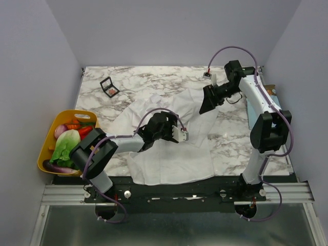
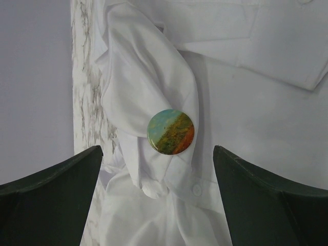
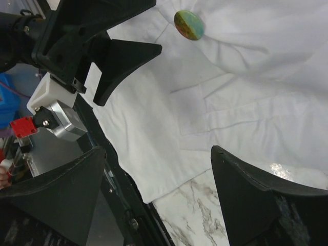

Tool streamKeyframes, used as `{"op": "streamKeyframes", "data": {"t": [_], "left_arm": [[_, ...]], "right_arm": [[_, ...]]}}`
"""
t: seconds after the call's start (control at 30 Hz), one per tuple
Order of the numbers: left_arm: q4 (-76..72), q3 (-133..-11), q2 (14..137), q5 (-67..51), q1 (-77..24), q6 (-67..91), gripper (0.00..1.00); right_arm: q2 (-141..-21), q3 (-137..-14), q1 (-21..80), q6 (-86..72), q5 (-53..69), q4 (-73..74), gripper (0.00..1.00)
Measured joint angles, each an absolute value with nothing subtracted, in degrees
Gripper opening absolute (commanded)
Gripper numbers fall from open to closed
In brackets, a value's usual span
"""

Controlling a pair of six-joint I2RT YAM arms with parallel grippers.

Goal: Remove the brooch from the garment
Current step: Remove the brooch from the clothes.

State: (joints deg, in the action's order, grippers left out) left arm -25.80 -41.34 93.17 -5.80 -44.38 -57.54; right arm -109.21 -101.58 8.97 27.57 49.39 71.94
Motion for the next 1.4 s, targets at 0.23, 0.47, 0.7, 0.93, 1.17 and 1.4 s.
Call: {"op": "streamKeyframes", "data": {"t": [0.23,0.47,0.7,0.93,1.17,1.4], "left_arm": [[-27.97,-41.36,94.98,-4.16,-46.24,-58.28,0.98],[-29.39,-42.85,100.31,-1.67,-47.22,-58.65,0.95],[-31.05,-44.82,103.63,1.93,-47.27,-58.70,0.95],[-31.16,-46.06,104.22,3.05,-46.98,-57.19,0.78],[-30.04,-48.05,104.22,3.07,-45.63,-54.61,0.70],[-27.64,-48.53,104.22,3.05,-44.51,-53.60,0.66]], "right_arm": [[-108.31,-100.73,7.55,27.57,49.91,71.85,0.91],[-107.72,-98.56,7.55,27.51,50.37,71.20,0.91],[-107.44,-97.76,7.55,27.11,50.41,70.37,0.91],[-107.44,-97.65,7.55,27.03,50.43,69.91,0.90],[-107.44,-97.34,7.55,26.83,50.48,69.54,0.90],[-107.44,-97.21,7.55,26.79,50.48,69.01,0.90]]}}
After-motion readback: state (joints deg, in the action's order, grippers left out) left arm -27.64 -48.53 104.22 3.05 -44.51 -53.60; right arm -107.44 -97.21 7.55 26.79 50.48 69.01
